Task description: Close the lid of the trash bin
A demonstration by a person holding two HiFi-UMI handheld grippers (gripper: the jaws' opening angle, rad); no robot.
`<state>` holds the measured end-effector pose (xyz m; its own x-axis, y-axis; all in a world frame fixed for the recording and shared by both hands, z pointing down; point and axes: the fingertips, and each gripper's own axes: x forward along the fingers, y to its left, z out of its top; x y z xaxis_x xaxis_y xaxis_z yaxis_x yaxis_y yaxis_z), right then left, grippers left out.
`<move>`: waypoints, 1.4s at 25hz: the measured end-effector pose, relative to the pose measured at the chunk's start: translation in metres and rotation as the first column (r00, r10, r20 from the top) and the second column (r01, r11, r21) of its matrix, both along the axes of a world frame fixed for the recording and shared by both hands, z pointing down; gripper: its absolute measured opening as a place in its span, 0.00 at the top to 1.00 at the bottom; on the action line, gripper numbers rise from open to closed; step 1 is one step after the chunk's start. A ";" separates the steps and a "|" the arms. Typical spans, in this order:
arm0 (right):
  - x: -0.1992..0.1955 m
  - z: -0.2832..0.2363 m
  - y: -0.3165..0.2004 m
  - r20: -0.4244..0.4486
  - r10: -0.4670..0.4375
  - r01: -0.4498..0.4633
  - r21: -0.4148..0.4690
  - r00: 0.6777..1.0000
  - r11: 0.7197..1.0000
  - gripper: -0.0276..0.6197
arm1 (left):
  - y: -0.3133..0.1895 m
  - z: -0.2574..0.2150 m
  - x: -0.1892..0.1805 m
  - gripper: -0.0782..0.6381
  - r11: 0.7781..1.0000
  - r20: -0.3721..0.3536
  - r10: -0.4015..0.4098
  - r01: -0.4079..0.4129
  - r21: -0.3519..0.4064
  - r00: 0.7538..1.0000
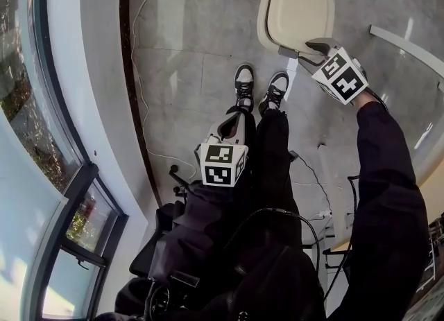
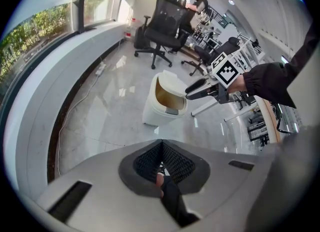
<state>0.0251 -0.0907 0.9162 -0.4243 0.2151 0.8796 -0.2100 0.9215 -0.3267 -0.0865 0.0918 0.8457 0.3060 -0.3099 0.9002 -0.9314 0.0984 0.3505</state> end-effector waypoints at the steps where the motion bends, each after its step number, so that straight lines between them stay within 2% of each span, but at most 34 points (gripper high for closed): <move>1: 0.000 0.005 0.001 -0.004 0.007 -0.007 -0.006 1.000 1.000 0.69 | 0.001 0.001 0.000 0.89 1.000 0.000 0.000 0.000 -0.002 1.000; 15: -0.002 0.060 0.014 -0.079 0.062 -0.063 -0.016 0.995 0.998 0.69 | 0.007 0.008 -0.001 0.89 1.000 -0.004 0.001 -0.001 -0.022 1.000; 35: -0.001 0.082 0.016 -0.127 0.076 -0.079 -0.017 0.989 0.997 0.69 | 0.003 0.017 -0.003 0.89 0.999 -0.004 0.000 0.000 -0.038 1.000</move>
<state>0.0236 -0.0743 0.9979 -0.3262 0.2059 0.9226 -0.3213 0.8937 -0.3131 -0.0891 0.0949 0.8623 0.3095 -0.2755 0.9101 -0.9300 0.1118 0.3501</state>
